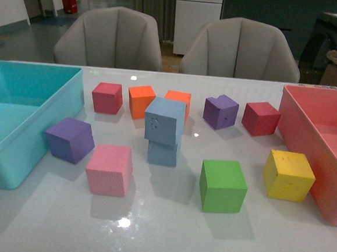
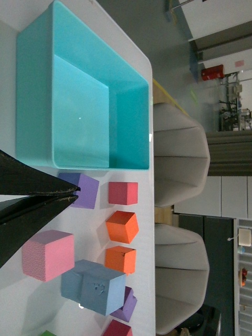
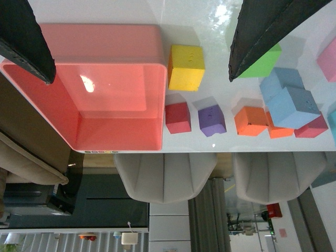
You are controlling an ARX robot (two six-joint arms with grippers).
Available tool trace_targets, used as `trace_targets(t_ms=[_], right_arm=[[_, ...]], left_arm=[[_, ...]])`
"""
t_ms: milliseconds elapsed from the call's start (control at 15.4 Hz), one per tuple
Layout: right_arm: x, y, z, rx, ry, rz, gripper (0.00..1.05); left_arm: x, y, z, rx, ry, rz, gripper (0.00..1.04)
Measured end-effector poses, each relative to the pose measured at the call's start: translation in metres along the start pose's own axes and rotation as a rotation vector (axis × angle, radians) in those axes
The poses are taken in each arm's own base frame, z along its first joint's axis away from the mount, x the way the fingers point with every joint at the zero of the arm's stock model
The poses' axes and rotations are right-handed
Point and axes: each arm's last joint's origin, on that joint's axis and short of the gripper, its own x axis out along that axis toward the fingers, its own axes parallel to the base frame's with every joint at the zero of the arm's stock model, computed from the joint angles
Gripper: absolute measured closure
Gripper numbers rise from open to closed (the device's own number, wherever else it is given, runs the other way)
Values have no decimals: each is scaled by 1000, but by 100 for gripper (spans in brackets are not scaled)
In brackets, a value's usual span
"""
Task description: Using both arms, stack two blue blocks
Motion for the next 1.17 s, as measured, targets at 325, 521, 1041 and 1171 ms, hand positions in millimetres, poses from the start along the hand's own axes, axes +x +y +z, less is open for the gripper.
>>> trace_targets(t_ms=[325, 521, 1041, 1171], right_arm=[[0, 0, 0, 0, 0, 0, 6], [0, 0, 0, 0, 0, 0, 6], [0, 0, 0, 0, 1, 0, 6], [0, 0, 0, 0, 0, 0, 6]], left_arm=[[-7, 0, -7, 0, -9, 3, 103], [-13, 0, -6, 0, -16, 2, 103], [-31, 0, -10, 0, -11, 2, 103], [-31, 0, -11, 0, 0, 4, 103]])
